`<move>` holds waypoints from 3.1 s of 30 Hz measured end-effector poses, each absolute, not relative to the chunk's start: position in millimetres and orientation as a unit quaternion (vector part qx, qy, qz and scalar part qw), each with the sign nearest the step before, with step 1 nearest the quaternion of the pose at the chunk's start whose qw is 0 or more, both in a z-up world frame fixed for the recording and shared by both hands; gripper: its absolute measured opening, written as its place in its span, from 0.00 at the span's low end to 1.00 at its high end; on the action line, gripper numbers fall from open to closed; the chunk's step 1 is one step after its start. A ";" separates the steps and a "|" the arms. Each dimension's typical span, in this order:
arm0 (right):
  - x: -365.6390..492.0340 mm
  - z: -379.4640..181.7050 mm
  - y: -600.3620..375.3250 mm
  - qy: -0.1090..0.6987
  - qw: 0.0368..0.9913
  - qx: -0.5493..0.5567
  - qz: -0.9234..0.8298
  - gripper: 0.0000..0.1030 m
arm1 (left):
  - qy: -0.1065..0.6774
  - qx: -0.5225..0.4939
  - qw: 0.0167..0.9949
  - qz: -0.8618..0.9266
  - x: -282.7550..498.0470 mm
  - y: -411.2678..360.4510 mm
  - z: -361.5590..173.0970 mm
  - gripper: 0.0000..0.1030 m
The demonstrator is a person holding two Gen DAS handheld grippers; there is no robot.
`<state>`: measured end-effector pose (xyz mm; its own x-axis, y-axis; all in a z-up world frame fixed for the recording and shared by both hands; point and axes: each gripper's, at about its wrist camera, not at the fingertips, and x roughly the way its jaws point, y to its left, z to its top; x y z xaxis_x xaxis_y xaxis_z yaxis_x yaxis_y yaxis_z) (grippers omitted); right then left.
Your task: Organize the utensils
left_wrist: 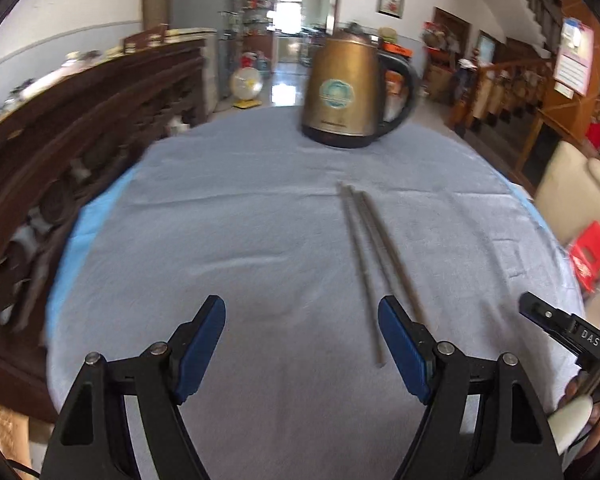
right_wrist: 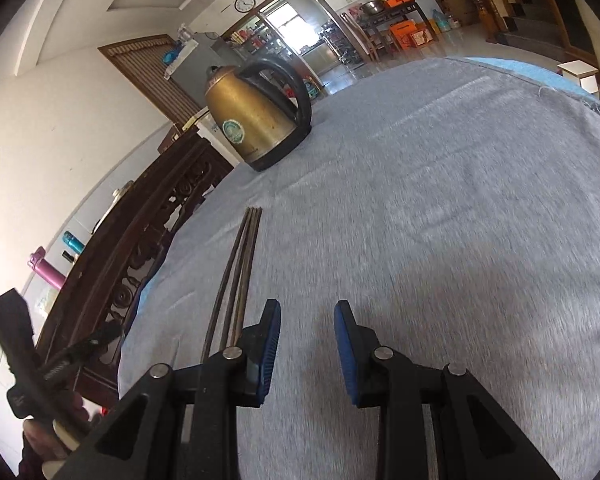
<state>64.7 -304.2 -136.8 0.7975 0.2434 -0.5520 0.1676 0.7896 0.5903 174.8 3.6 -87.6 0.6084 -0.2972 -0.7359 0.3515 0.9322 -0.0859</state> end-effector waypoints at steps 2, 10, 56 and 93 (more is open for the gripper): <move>69.5 -133.5 -306.0 0.314 0.892 0.323 0.018 0.29 | 0.410 0.040 0.891 -0.189 185.3 -9.5 -93.0 0.77; 83.2 -130.7 -308.8 0.321 0.889 0.327 0.019 0.29 | 0.464 0.043 0.861 -0.201 220.1 -42.0 -127.6 0.77; 271.5 -117.9 -258.6 0.464 0.861 0.187 0.095 0.33 | 0.521 0.027 0.821 -0.233 255.5 -34.5 -123.8 0.28; 317.6 -139.5 -221.6 0.498 0.865 0.048 0.030 0.15 | 0.526 -0.011 0.830 -0.186 320.0 -41.0 -143.2 0.05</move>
